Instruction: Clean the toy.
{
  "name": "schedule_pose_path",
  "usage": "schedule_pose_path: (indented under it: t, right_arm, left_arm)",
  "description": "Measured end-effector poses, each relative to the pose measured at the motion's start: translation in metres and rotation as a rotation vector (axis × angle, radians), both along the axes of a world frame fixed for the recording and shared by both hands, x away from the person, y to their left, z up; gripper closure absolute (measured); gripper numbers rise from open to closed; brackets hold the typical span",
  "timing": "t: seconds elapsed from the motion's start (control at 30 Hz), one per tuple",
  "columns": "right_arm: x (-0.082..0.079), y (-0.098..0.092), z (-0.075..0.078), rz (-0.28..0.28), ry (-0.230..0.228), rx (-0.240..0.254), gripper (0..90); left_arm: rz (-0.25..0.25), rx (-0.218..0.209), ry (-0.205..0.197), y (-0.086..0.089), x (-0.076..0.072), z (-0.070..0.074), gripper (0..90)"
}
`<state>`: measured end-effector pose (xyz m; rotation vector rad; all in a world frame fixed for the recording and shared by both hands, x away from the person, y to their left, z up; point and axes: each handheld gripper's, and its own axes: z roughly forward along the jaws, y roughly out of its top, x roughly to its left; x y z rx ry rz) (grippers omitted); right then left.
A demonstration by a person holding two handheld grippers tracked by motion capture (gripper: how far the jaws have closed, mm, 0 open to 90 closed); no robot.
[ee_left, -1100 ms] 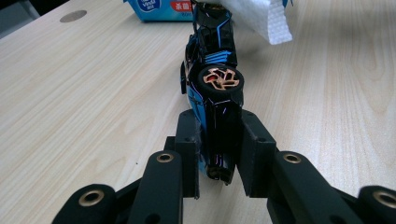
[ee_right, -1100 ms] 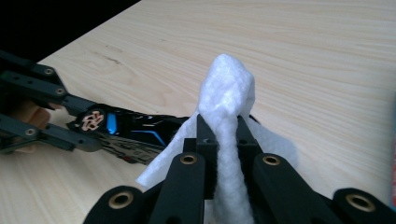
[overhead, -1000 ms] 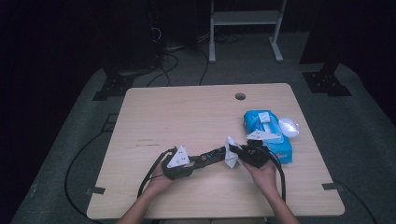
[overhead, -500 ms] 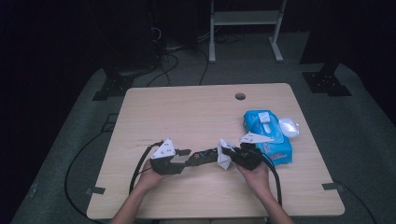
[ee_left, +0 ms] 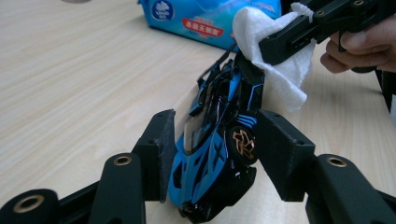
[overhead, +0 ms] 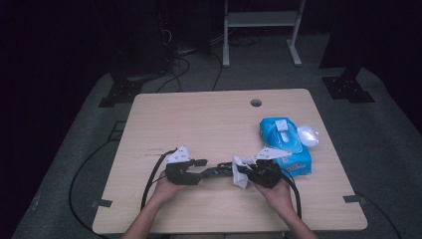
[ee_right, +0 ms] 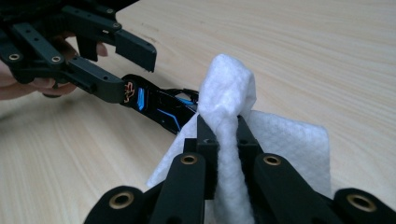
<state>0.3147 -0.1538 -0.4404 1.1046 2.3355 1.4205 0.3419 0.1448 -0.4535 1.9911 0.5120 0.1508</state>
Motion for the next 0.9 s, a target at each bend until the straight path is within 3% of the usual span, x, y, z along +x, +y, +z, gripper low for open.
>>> schedule_pose_path:
  t: [0.17, 0.33, 0.37, 0.4, 0.5, 0.6, 0.8, 0.9]
  right_arm:
    - [-0.004, 0.000, -0.006, 0.019, 0.012, -0.021, 85.1]
    - [-0.003, 0.000, -0.009, 0.024, 0.014, -0.032, 85.1]
    - [-0.004, 0.000, -0.010, 0.033, 0.023, -0.047, 85.1]
    - [-0.004, 0.000, -0.010, 0.033, 0.023, -0.047, 85.1]
    - [-0.006, -0.001, -0.015, 0.033, 0.040, -0.098, 85.0]
    - [-0.009, -0.007, -0.011, 0.029, 0.027, -0.096, 85.1]
    - [-0.013, -0.020, -0.005, 0.023, 0.024, -0.097, 84.9]
    - [-0.016, -0.036, -0.005, 0.010, 0.023, -0.083, 84.8]
  left_arm:
    - [-0.015, 0.069, -0.027, -0.007, -0.004, -0.004, 44.9]
    - [-0.009, 0.101, -0.050, -0.012, -0.005, -0.006, 43.4]
    - [-0.014, 0.132, -0.064, -0.014, -0.006, -0.007, 42.7]
    - [-0.014, 0.132, -0.064, -0.014, -0.006, -0.007, 42.1]
    - [-0.033, 0.187, -0.084, -0.022, -0.009, -0.011, 38.8]
    - [-0.022, 0.195, -0.111, -0.026, -0.011, -0.010, 33.8]
    - [-0.006, 0.216, -0.098, -0.034, -0.006, -0.011, 25.1]
    - [0.006, 0.201, -0.084, -0.035, -0.005, -0.010, 21.9]
